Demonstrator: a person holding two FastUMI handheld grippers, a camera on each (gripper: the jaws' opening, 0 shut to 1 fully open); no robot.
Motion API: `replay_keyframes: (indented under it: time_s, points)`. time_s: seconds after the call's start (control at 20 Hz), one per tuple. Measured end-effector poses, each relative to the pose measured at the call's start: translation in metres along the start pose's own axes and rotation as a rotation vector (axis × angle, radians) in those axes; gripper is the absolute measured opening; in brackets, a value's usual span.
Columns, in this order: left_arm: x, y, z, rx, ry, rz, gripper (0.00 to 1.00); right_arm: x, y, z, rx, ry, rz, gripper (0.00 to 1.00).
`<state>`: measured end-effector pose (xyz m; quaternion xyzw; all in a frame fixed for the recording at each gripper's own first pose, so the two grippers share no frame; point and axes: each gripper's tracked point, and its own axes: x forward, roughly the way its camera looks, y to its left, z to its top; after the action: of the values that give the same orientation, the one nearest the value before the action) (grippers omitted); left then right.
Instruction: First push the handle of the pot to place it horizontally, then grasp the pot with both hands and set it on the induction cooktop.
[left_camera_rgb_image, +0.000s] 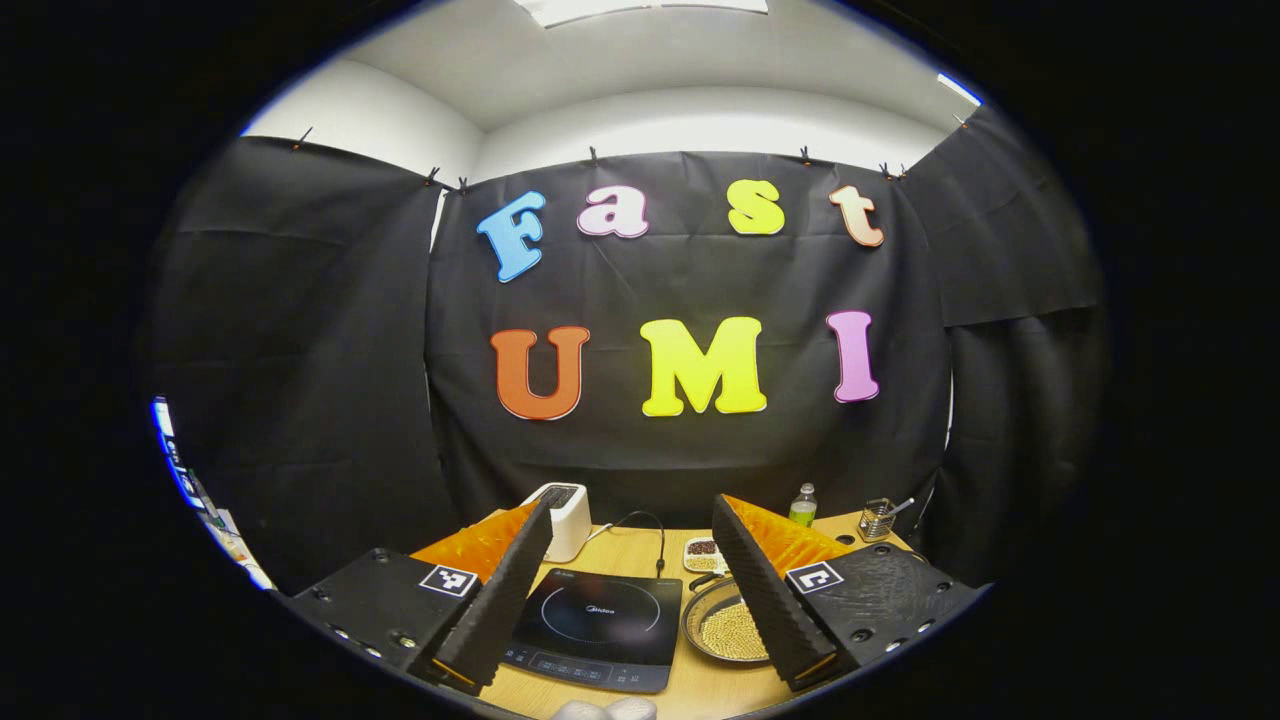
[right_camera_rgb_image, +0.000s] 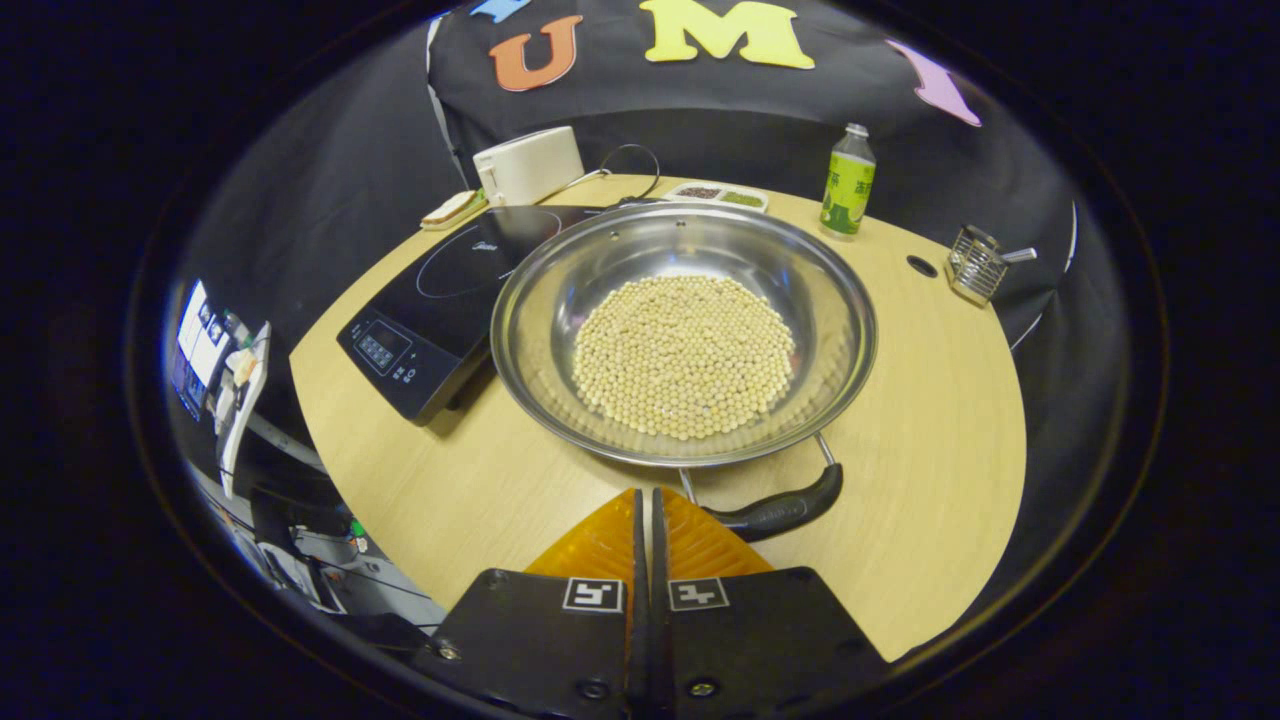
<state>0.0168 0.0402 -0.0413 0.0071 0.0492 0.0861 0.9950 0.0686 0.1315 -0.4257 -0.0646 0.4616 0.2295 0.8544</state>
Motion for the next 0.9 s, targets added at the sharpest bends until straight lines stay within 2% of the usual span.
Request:
replay_keyframes:
  time_s: [0.1,0.15,0.35,0.4,0.85,0.9]
  points:
    - [0.003,-0.003,-0.001,0.003,-0.001,-0.004,0.96,-0.001,-0.006,0.000,-0.001,-0.001,-0.007,0.00]
    - [0.003,-0.004,0.001,0.005,-0.002,-0.006,0.96,-0.001,-0.009,-0.001,-0.005,0.000,-0.008,0.04]
    - [0.010,-0.010,0.000,0.003,0.002,-0.005,0.96,-0.001,-0.021,0.001,-0.004,0.003,-0.013,0.04]
    - [0.011,-0.011,0.000,0.001,0.002,-0.004,0.96,-0.002,-0.025,0.002,-0.004,0.003,-0.014,0.00]
    - [0.019,-0.024,-0.003,-0.005,0.015,0.025,0.96,-0.002,-0.059,0.010,-0.015,0.003,-0.026,0.04]
    - [0.019,-0.024,-0.003,-0.005,0.014,0.029,0.96,-0.002,-0.062,0.011,-0.018,0.004,-0.025,0.00]
